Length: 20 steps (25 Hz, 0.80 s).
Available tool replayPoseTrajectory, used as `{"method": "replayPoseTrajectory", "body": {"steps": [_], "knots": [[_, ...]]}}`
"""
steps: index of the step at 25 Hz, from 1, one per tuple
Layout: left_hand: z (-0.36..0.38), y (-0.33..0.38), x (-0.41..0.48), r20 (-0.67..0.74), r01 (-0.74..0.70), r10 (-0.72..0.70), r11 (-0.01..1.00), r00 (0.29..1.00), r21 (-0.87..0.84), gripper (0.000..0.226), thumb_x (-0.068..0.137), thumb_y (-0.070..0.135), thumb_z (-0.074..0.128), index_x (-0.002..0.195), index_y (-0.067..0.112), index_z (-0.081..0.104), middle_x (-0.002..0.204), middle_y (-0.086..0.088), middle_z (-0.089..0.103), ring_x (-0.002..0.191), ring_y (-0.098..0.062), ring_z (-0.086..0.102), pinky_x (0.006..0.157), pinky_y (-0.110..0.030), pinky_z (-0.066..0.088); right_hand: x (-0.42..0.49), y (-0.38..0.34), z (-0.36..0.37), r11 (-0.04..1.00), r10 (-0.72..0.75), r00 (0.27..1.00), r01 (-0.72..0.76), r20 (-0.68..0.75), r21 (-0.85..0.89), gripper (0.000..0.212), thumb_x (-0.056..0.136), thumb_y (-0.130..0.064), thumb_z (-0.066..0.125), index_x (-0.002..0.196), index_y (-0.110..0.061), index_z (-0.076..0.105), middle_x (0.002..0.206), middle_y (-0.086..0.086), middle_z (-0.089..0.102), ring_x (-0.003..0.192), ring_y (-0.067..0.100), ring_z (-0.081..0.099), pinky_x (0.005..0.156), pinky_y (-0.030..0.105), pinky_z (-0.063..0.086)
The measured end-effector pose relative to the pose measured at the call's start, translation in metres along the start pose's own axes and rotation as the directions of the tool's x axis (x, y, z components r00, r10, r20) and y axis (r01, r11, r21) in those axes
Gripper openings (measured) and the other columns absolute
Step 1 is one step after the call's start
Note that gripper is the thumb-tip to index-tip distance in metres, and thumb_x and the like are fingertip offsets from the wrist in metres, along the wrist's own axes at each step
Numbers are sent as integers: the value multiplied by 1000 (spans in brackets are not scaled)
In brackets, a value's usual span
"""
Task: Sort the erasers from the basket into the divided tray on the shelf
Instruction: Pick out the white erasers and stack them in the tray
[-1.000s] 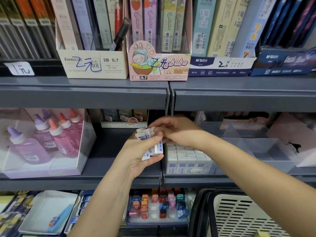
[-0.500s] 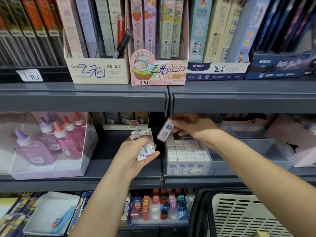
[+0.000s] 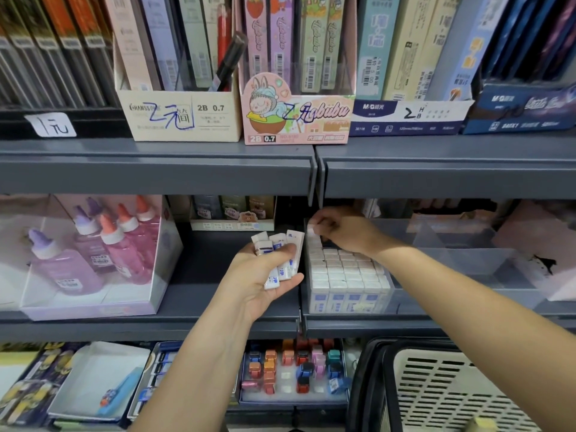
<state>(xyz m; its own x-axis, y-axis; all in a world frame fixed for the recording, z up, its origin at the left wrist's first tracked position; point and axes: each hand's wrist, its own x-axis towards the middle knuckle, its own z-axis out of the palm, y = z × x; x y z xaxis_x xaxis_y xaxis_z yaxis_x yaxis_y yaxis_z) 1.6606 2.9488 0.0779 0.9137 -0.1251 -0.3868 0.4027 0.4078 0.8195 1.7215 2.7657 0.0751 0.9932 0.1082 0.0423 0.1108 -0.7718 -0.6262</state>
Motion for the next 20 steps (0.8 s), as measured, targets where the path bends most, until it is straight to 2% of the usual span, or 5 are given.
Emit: {"method": "replayPoseTrajectory", "body": {"steps": [4, 7, 9, 16, 20], "knots": [[3, 0, 1, -15, -9, 8, 1000, 1000, -13, 24, 75, -3, 72, 90, 11, 59, 82, -9, 69, 76, -21, 67, 47, -32, 55, -9, -6, -5, 996, -17, 1000, 18, 11, -84, 25, 97, -23, 44, 115, -22, 62, 109, -7, 61, 97, 4, 50, 83, 16, 33], [3, 0, 1, -20, -9, 9, 1000, 1000, -17, 24, 73, -3, 73, 89, 11, 60, 76, -8, 71, 73, -21, 69, 47, -31, 54, -27, -25, -16, 997, -60, 997, 63, -56, 43, 24, 94, -38, 47, 106, -27, 64, 98, -14, 67, 90, 4, 60, 77, 18, 39], [5, 0, 0, -4, -12, 12, 1000, 1000, -2, 24, 73, -2, 73, 89, 11, 61, 68, -5, 72, 64, -17, 70, 48, -31, 54, -42, -40, -18, 975, -39, 998, 29, 42, 222, 20, 85, -51, 53, 90, -36, 64, 80, -19, 70, 76, -2, 65, 70, 14, 47], [3, 4, -8, 50, -21, 16, 995, 999, 94, 20, 75, 2, 72, 88, 12, 60, 61, -1, 70, 58, -11, 69, 46, -27, 52, -59, -45, -24, 883, 8, 998, -33, 55, 469, 10, 89, -16, 60, 99, -19, 60, 74, -4, 69, 63, 5, 64, 67, 20, 52], [7, 1, -10, 63, -16, 7, 991, 998, 134, 16, 75, 3, 72, 86, 9, 62, 57, -1, 68, 54, -8, 67, 44, -25, 51, -68, -45, -17, 941, -75, 997, 73, -9, 330, 18, 86, -14, 63, 80, -31, 60, 76, -7, 68, 72, 10, 66, 76, 27, 54]]}}
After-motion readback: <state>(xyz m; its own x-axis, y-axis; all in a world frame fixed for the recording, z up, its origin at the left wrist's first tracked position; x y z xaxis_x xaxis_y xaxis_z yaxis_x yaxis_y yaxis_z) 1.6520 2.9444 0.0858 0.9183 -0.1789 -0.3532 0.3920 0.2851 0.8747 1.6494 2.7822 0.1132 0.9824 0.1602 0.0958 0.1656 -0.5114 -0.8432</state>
